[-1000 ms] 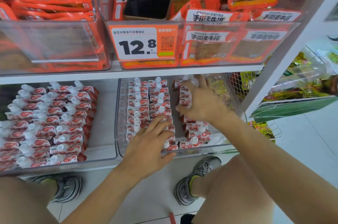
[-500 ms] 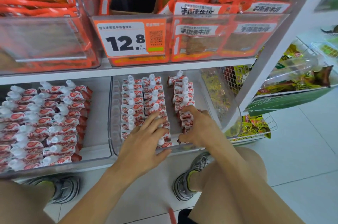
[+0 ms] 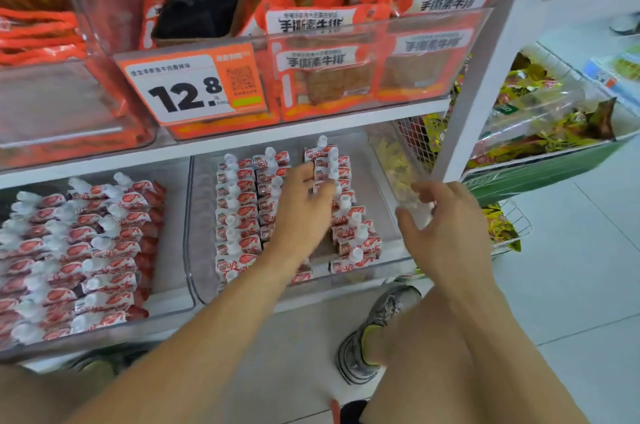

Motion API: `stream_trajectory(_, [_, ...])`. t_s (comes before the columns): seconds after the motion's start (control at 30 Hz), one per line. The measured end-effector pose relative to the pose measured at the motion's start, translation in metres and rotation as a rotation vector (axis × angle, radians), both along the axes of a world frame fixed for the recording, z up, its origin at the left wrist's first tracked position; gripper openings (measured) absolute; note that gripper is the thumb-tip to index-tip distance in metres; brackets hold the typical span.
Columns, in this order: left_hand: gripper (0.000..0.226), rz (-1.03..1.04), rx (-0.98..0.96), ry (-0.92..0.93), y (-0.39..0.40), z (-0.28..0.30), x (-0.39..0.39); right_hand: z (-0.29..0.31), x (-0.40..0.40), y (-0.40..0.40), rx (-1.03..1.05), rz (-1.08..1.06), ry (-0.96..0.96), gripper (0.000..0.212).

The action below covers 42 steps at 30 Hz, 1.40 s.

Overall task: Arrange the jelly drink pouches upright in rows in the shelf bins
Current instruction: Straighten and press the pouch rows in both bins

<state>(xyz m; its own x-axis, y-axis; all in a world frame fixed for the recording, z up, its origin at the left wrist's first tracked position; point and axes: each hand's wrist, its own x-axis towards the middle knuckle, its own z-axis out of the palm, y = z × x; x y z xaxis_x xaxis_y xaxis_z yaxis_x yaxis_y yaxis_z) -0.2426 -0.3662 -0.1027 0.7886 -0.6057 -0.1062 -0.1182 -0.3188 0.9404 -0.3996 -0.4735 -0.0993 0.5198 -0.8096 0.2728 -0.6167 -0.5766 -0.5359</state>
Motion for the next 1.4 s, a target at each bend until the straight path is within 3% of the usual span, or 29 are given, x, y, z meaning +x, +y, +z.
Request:
stream_trajectory(0.07, [0.039, 0.116, 0.052, 0.016, -0.036, -0.021, 0.02, -0.003, 0.008, -0.006, 0.031, -0.024, 0.083, 0.045])
stream_trajectory(0.13, [0.063, 0.188, 0.096, 0.065, -0.057, -0.041, 0.029, -0.007, 0.018, -0.015, 0.189, -0.01, 0.193, 0.048])
stream_trajectory(0.2, [0.08, 0.211, 0.094, 0.053, -0.065, -0.056, 0.033, -0.012, 0.023, -0.027, 0.292, 0.046, 0.186, 0.049])
stream_trajectory(0.4, [0.076, 0.177, 0.001, 0.247, -0.079, -0.058, 0.042, -0.028, 0.013, -0.058, 0.555, 0.242, 0.028, 0.056])
stream_trajectory(0.47, [0.075, 0.161, 0.021, 0.249, -0.08, -0.06, 0.043, -0.032, 0.012, -0.058, 0.574, 0.261, 0.024, 0.057])
stream_trajectory(0.57, [0.042, 0.097, 0.048, 0.264, -0.089, -0.06, 0.038, -0.029, 0.012, -0.058, 0.565, 0.281, 0.012, 0.056])
stream_trajectory(0.67, [0.048, 0.047, 0.008, 0.341, -0.114, -0.058, 0.026, -0.027, 0.012, -0.057, 0.502, 0.304, 0.022, 0.054])
stream_trajectory(0.7, [0.06, 0.055, 0.003, 0.342, -0.123, -0.059, 0.021, -0.027, 0.013, -0.056, 0.492, 0.31, 0.018, 0.052])
stream_trajectory(0.83, [0.076, 0.181, -0.013, 0.306, -0.137, -0.061, 0.009, -0.028, 0.013, -0.055, 0.501, 0.298, 0.001, 0.05])
stream_trajectory(1.03, [0.064, -0.105, 0.164, 0.253, -0.087, -0.015, -0.001, -0.029, 0.011, -0.056, 0.556, 0.288, 0.0, 0.056])
stream_trajectory(1.1, [0.061, -0.291, 0.378, 0.278, -0.051, 0.005, -0.011, -0.032, 0.011, -0.057, 0.555, 0.287, 0.0, 0.055])
stream_trajectory(1.2, [0.077, -0.56, 0.691, 0.151, -0.008, 0.014, -0.016, -0.034, 0.013, -0.058, 0.541, 0.272, -0.015, 0.054])
stream_trajectory(1.27, [0.072, -0.615, 0.688, 0.154, -0.002, 0.012, -0.017, -0.034, 0.015, -0.058, 0.541, 0.254, -0.017, 0.055])
stream_trajectory(1.4, [0.039, -0.556, 0.468, 0.34, -0.019, -0.009, -0.026, -0.032, 0.014, -0.055, 0.534, 0.246, -0.014, 0.055])
